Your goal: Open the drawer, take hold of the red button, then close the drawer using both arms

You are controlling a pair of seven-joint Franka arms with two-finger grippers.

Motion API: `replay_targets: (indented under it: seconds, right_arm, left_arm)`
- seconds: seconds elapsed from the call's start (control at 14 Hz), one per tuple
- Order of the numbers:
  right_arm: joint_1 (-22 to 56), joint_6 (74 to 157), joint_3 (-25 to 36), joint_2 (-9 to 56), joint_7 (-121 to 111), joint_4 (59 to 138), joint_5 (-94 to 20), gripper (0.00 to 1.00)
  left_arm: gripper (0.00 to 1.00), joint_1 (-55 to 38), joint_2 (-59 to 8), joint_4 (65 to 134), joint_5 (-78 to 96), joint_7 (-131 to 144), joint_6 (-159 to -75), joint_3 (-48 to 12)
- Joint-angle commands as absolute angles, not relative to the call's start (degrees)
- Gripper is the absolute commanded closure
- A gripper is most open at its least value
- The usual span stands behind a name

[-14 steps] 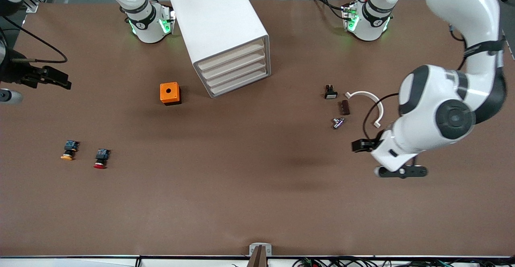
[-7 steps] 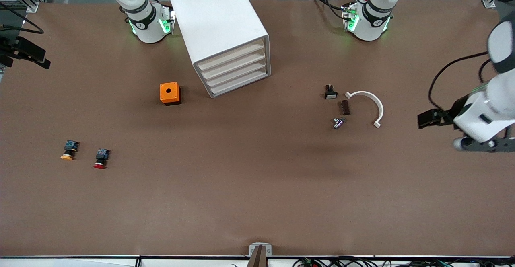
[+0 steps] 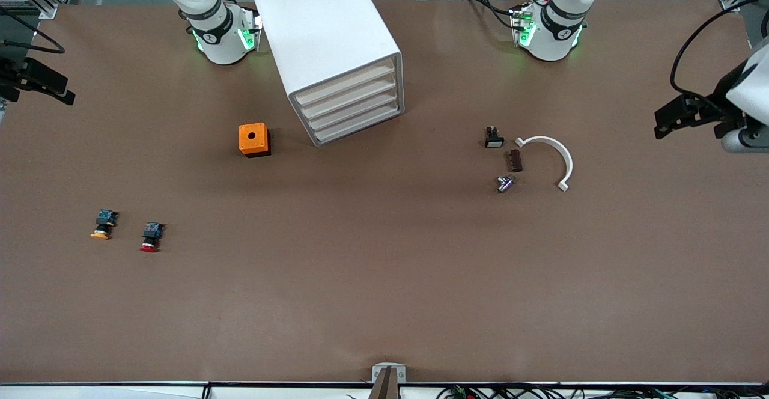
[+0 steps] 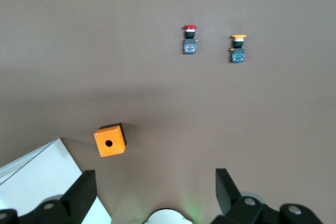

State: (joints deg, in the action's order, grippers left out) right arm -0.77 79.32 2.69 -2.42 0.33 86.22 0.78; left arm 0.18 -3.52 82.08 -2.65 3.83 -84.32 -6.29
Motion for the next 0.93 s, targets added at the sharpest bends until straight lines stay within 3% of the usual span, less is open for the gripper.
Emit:
replay_targets:
  seconds: [0.0, 0.36, 0.86]
  right_arm:
    - [-1.3, 78.8, 2.5, -2.1, 0.6, 85.4, 0.2, 0.0]
    - [-1.3, 78.8, 2.5, -2.1, 0.4, 85.4, 0.4, 0.0]
    - [-1.2, 78.8, 2.3, -2.4, 0.3, 85.3, 1.0, 0.0]
  left_arm:
    - [0.0, -1.3, 1.5, 88.5, 0.8, 4.3, -85.6, -3.2]
    - [0.0, -1.8, 5.5, 94.0, 0.6, 4.3, -91.1, -2.8]
    - [0.0, -4.0, 5.7, 93.8, 0.5, 8.2, -91.3, -0.4]
